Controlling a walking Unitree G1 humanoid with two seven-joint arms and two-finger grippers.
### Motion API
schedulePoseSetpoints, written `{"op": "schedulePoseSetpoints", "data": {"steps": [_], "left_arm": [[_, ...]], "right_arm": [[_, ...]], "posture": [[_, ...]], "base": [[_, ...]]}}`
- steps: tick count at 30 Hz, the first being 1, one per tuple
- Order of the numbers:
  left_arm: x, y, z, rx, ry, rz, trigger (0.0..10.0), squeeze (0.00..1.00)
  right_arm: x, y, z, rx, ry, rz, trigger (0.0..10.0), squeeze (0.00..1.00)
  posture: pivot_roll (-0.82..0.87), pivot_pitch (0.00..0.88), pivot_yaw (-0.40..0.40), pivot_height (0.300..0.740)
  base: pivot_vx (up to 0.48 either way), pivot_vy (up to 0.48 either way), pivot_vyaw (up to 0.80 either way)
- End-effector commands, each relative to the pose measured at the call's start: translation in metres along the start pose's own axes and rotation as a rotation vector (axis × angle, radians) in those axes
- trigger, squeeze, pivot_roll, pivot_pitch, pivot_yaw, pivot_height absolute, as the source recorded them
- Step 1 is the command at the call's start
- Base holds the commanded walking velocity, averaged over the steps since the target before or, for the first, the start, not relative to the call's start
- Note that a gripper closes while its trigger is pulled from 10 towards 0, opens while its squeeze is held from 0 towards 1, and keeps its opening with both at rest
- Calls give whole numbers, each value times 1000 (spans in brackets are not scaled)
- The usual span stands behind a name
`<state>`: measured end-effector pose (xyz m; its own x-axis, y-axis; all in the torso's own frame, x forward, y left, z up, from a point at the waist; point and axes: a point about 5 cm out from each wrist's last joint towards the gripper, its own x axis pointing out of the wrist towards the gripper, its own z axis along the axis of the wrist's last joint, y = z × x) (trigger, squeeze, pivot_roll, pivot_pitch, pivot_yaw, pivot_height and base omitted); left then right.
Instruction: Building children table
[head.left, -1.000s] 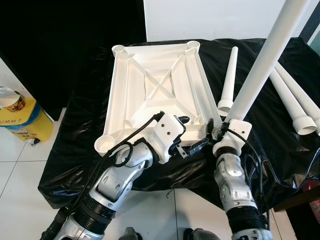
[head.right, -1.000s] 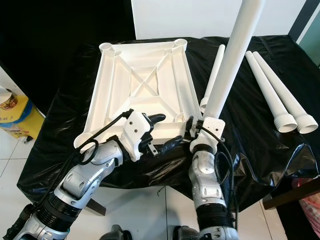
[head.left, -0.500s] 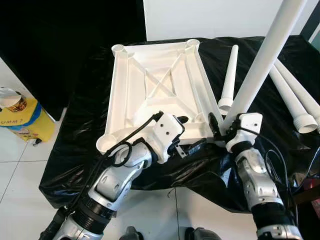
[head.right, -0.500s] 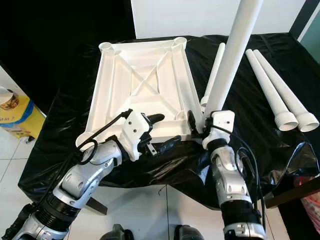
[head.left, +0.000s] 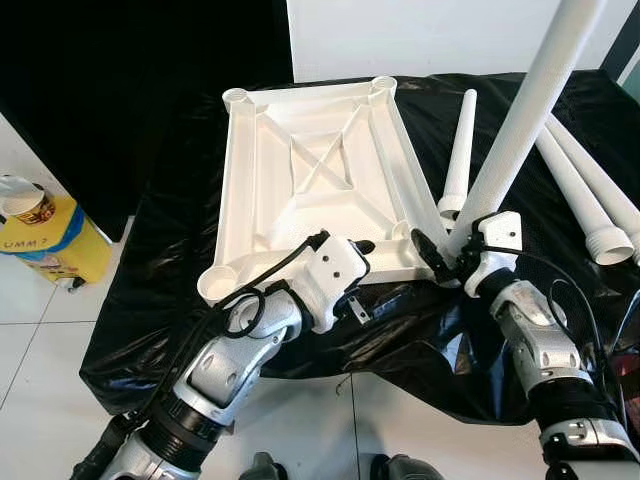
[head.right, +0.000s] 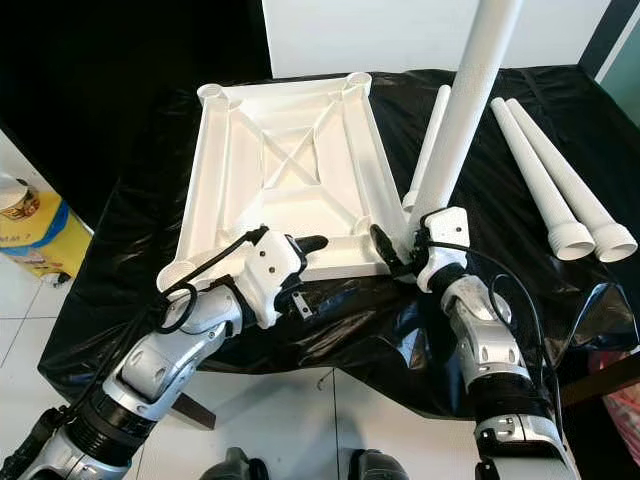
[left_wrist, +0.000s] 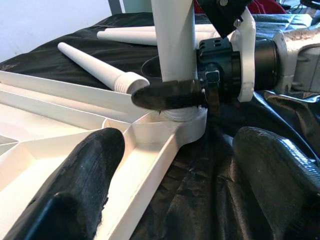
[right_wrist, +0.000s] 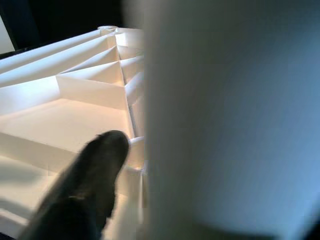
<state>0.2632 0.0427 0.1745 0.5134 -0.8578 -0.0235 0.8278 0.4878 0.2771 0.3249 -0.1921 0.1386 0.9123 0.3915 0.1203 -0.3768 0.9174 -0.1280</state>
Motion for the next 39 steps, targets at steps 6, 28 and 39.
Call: {"op": "schedulePoseSetpoints", "data": {"steps": [6,28,39], "left_arm": [[-1,-6,1,19,4,-112,10000,0],[-2,-3,0,19,5,-90,10000,0],[-4,2,-1,27,9,-74,10000,0]], "right_arm": [[-1,0,-7,27,24,30,0,0],[-4,21,-30,156,154,-312,10000,0],[-16,52,-41,231,250,-679,10000,0]], "posture": [[41,101,39,740],[33,100,26,740],[36,90,17,740]], "base": [[0,0,0],[0,0,0],[0,0,0]]}}
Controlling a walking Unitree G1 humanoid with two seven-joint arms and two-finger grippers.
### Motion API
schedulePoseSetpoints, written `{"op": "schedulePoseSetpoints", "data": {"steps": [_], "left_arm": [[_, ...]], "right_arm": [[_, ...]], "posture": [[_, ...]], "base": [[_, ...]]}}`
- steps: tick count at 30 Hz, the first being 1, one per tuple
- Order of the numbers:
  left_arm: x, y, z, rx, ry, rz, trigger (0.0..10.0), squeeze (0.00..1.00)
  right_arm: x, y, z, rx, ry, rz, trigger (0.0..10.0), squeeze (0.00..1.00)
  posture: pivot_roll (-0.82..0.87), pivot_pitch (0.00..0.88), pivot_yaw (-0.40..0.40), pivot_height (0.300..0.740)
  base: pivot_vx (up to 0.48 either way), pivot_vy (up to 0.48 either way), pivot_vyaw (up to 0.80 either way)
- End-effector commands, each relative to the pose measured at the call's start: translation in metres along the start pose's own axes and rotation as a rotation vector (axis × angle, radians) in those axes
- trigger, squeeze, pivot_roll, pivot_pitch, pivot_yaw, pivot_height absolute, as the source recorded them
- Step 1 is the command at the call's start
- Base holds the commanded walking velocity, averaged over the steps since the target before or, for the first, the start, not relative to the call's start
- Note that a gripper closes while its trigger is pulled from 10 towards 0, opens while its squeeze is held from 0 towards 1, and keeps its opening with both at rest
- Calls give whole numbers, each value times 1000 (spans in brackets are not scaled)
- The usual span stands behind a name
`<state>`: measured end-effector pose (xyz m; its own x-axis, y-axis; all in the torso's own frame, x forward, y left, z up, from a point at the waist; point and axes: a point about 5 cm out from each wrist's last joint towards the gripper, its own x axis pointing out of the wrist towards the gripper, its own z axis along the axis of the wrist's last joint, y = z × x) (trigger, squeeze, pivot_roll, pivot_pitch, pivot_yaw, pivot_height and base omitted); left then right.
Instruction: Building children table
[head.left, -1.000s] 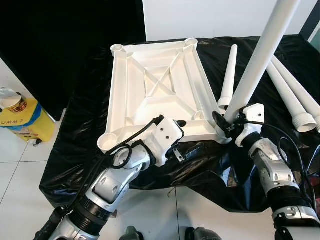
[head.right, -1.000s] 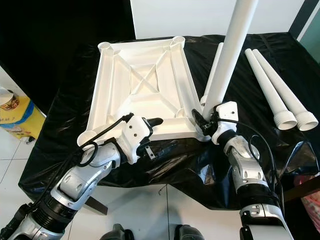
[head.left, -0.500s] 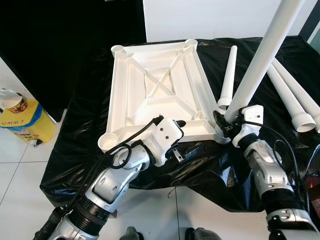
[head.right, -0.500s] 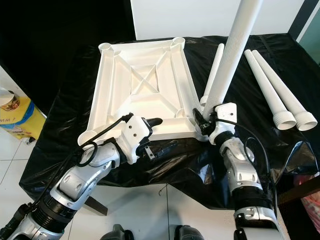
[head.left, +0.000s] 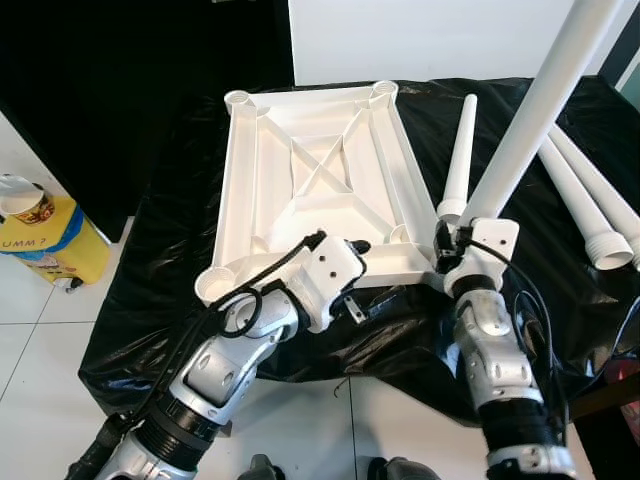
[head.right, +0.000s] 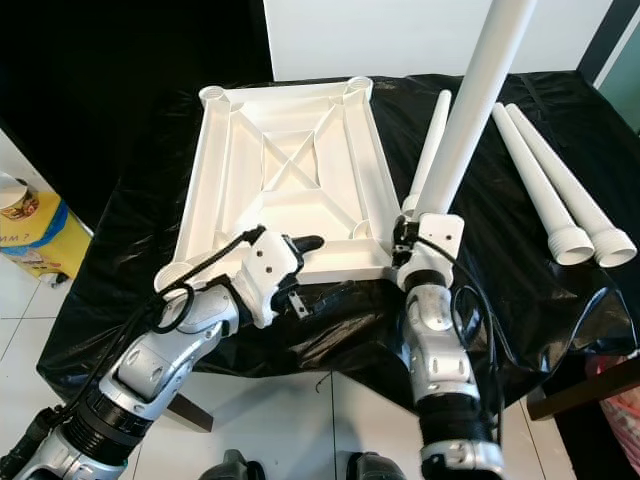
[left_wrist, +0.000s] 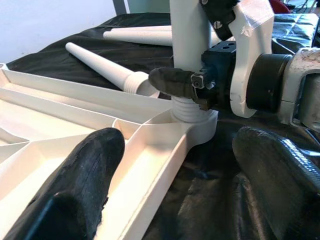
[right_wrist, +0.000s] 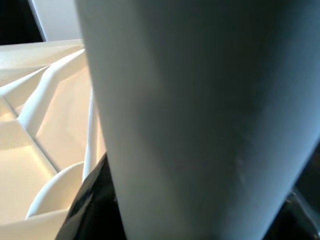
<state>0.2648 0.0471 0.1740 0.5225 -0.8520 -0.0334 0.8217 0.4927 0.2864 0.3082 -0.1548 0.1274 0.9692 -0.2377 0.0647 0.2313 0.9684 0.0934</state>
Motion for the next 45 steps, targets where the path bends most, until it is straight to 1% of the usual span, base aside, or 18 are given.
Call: {"op": "schedulePoseSetpoints", "data": {"steps": [1,2,7,13,17,23,24,27,29,34,35,36,39,40,41,42,44,45], "left_arm": [[-1,-1,1,18,-5,-81,10000,0],[-2,0,1,18,-4,-77,10000,0],[-2,0,0,18,-2,-75,10000,0],[-2,0,-1,20,-1,-76,10000,0],[-3,0,-1,21,0,-76,10000,0],[-3,0,-1,20,1,-78,10000,0],[-3,-1,-1,21,1,-79,10000,0],[-3,-1,-1,21,1,-79,10000,0],[-3,-1,-1,20,1,-80,10000,0],[-3,-1,-1,20,2,-81,10000,0],[-3,-1,-1,20,2,-82,10000,0],[-3,-1,-1,20,2,-82,10000,0],[-3,-2,-1,20,2,-84,10000,0],[-3,-2,-1,20,2,-84,10000,0],[-3,-1,-1,20,2,-83,10000,0],[-3,-1,-1,20,2,-83,10000,0],[-3,0,0,20,2,-82,10000,0],[-3,0,0,20,2,-82,10000,0]], "right_arm": [[-14,-5,-36,15,192,-52,10000,0],[-17,2,-36,34,193,-37,10000,0],[-18,11,-32,47,180,4,10000,0],[-20,14,-29,52,169,15,10000,0],[-20,18,-22,58,139,20,10000,0],[-21,17,-16,45,101,49,10000,0],[-21,16,-15,44,89,60,10000,1000],[-21,15,-14,44,81,68,10000,1000],[-22,12,-9,38,45,112,10000,1000],[-22,8,-5,33,16,169,10000,1000],[-21,2,-4,28,6,211,10000,0],[-21,2,-4,28,6,211,10000,0],[-19,-8,-1,-2,-20,307,10000,0],[-19,-8,-1,-2,-20,307,10000,0],[-16,-12,-1,-28,-24,379,10000,0],[-16,-12,-1,-28,-24,379,10000,0],[-6,-18,5,-92,-52,514,10000,0],[-6,-18,5,-92,-52,514,10000,0]], "posture": [[36,90,17,740],[34,87,19,740],[33,79,18,740],[32,76,18,740],[33,74,19,740],[32,72,18,740],[32,72,20,740],[32,72,19,740],[30,73,18,740],[30,74,19,740],[27,76,22,740],[27,76,22,740],[25,77,23,740],[25,77,23,740],[20,83,30,740],[20,83,30,740],[22,88,31,740],[22,88,31,740]], "base": [[0,0,0],[0,0,0],[0,0,0],[0,0,0],[0,0,0],[0,0,0],[0,0,0],[0,0,0],[0,0,0],[0,0,0],[0,0,0],[0,0,0],[0,0,0],[0,0,0],[0,0,0],[0,0,0],[0,0,0],[0,0,0]]}}
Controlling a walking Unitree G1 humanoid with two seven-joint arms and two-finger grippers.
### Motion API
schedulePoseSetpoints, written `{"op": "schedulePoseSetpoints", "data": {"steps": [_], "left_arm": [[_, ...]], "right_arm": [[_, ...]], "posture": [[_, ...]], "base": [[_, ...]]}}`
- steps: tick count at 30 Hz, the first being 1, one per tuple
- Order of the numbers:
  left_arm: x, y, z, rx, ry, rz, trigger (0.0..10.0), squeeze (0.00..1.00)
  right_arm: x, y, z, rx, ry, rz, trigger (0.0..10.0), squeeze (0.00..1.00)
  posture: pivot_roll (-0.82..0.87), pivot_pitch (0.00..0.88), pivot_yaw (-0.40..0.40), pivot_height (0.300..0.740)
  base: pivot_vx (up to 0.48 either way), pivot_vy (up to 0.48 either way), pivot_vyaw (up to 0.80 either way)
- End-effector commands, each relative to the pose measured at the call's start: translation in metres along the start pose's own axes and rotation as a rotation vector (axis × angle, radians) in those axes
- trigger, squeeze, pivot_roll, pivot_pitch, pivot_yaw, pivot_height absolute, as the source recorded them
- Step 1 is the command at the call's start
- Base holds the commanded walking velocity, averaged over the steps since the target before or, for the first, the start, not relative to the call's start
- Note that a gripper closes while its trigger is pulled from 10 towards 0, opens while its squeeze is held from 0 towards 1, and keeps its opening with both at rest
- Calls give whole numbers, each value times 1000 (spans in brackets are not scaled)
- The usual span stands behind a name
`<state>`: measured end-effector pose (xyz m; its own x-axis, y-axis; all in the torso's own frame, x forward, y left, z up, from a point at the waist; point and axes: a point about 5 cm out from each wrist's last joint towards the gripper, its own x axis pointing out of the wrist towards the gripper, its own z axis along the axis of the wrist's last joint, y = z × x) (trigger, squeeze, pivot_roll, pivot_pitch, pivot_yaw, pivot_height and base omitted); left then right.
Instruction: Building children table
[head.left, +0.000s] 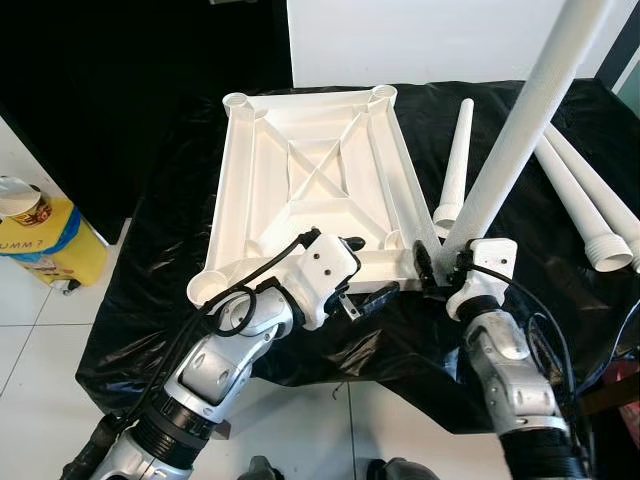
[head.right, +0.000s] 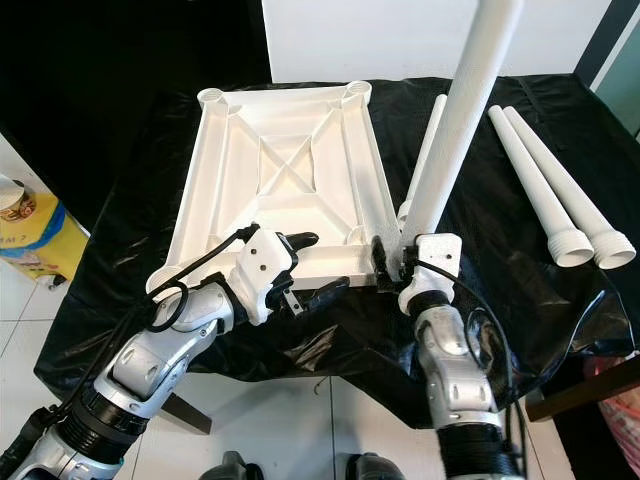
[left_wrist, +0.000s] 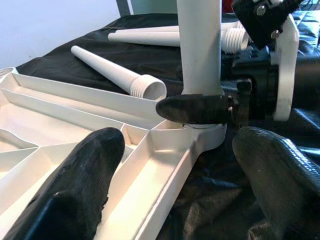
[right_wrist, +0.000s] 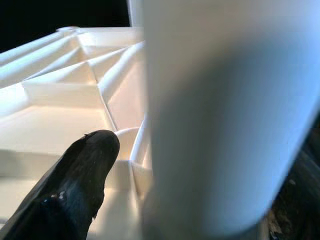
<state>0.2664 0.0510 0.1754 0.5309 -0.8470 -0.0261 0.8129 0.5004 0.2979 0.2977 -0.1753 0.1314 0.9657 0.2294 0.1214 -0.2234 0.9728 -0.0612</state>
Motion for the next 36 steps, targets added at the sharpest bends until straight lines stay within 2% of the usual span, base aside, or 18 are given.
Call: {"op": "schedulePoseSetpoints", "data": {"steps": [1,6,11,12,13,14,28,29,36], "left_arm": [[0,-3,0,9,5,-93,10000,0],[0,-2,0,10,6,-91,10000,0],[0,-2,0,10,6,-88,10000,0],[0,-2,0,10,6,-86,10000,0],[0,-2,0,10,6,-86,10000,0],[-1,-1,0,10,7,-83,10000,0],[-2,-1,0,10,9,-78,10000,0],[-2,0,0,10,9,-81,10000,0],[-2,0,0,11,12,-86,10000,0]], "right_arm": [[4,0,2,-20,-18,72,10000,0],[14,-7,8,-82,-22,146,10000,0],[20,-11,9,-98,-9,201,10000,0],[21,-13,8,-98,-2,220,8000,0],[21,-13,8,-98,-2,220,8000,0],[20,-15,4,-96,15,231,0,0],[8,-23,-19,-52,94,209,0,0],[5,-23,-24,-38,110,186,10000,0],[3,-21,-32,-4,143,115,10000,0]], "posture": [[22,88,31,740],[27,92,32,740],[32,92,32,740],[34,92,30,740],[34,92,30,740],[37,93,28,740],[30,98,40,740],[28,98,43,740],[25,97,44,740]], "base": [[0,0,0],[0,0,0],[0,0,0],[0,0,0],[0,0,0],[0,0,0],[0,0,0],[0,0,0],[0,0,0]]}}
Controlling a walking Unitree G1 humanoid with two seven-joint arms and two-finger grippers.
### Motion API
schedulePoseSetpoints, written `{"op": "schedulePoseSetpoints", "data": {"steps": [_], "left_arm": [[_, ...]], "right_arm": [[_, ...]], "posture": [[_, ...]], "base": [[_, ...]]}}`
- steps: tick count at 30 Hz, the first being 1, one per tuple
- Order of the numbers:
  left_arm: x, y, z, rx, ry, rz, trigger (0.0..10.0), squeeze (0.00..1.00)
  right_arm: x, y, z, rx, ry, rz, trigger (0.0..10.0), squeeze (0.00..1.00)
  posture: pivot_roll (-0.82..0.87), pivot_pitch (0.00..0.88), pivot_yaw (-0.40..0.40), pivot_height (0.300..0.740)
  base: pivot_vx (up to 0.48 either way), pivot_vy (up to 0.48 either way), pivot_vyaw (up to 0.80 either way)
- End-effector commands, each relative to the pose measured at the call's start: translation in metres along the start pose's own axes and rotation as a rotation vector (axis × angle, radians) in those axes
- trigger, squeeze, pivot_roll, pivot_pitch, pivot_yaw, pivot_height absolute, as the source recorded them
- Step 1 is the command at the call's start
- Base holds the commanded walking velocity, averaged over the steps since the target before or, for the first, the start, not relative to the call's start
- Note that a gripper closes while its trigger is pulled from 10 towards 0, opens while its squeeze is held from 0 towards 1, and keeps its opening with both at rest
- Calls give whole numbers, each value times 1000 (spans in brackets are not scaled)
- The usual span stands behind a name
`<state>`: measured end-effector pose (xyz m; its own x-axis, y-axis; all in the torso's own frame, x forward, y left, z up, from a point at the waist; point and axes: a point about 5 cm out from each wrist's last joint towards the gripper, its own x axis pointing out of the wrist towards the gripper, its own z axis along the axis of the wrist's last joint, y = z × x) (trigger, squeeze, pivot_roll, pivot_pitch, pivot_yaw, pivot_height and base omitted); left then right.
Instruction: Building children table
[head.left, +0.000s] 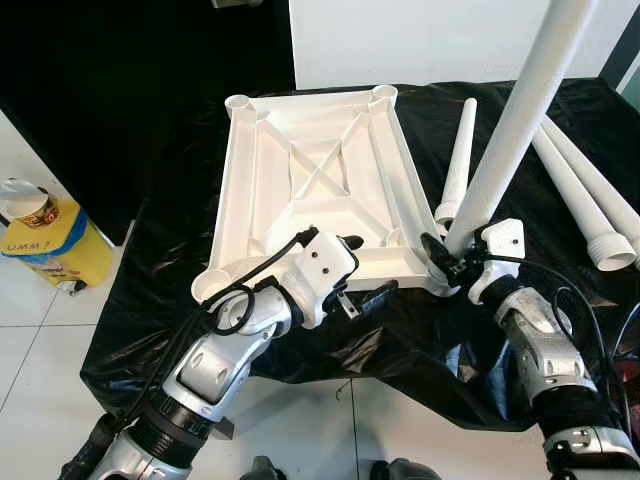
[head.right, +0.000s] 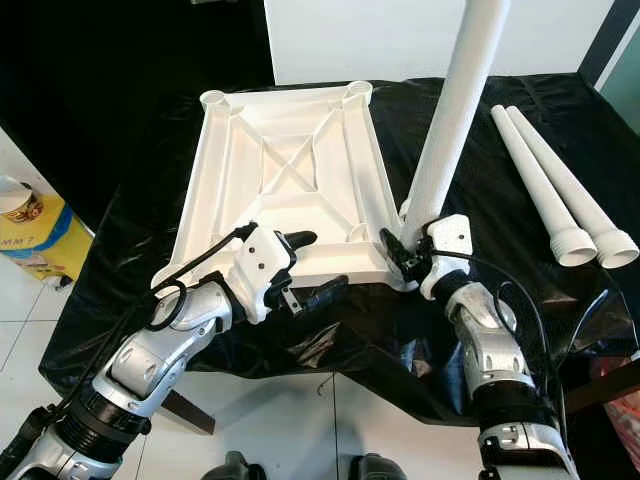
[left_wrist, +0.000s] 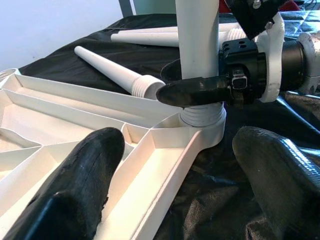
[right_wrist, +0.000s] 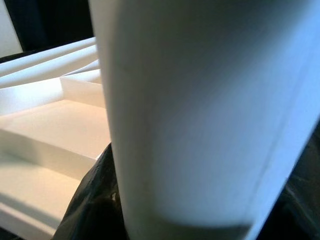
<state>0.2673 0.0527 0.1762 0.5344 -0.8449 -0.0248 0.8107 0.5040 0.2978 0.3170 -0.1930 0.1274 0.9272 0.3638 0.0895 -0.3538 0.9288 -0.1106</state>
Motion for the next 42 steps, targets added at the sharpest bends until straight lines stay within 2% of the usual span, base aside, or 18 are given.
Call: {"op": "schedulePoseSetpoints", "data": {"steps": [1,6,8,10,16,27,32,35,42], "left_arm": [[-1,-2,-1,11,13,-90,10000,0],[-1,-2,-2,10,14,-90,10000,0],[-1,-3,-2,9,15,-89,10000,0],[0,-3,-3,5,15,-88,10000,0],[0,-4,-3,4,14,-87,10000,0],[-1,-4,-4,3,17,-80,10000,0],[-1,-3,-4,3,18,-77,10000,0],[-1,-4,-5,7,20,-81,10000,0],[-1,-5,-5,4,19,-93,10000,0]], "right_arm": [[-10,4,-27,45,130,-46,10000,0],[-9,5,-27,55,135,-78,10000,0],[-8,7,-29,58,151,-127,10000,0],[-5,11,-30,115,185,-244,10000,0],[-3,16,-30,150,197,-289,10000,0],[-2,48,-22,236,171,-484,10000,0],[-4,50,-24,245,181,-540,10000,0],[-11,52,-22,254,203,-678,10000,0],[-11,61,-18,275,192,-655,10000,0]], "posture": [[25,99,44,740],[25,100,43,740],[22,102,42,740],[20,103,38,740],[18,103,35,740],[35,94,21,740],[37,91,18,740],[37,85,18,740],[27,83,29,740]], "base": [[0,0,0],[0,0,0],[0,0,0],[0,0,0],[0,0,0],[0,0,0],[0,0,0],[0,0,0],[0,0,0]]}}
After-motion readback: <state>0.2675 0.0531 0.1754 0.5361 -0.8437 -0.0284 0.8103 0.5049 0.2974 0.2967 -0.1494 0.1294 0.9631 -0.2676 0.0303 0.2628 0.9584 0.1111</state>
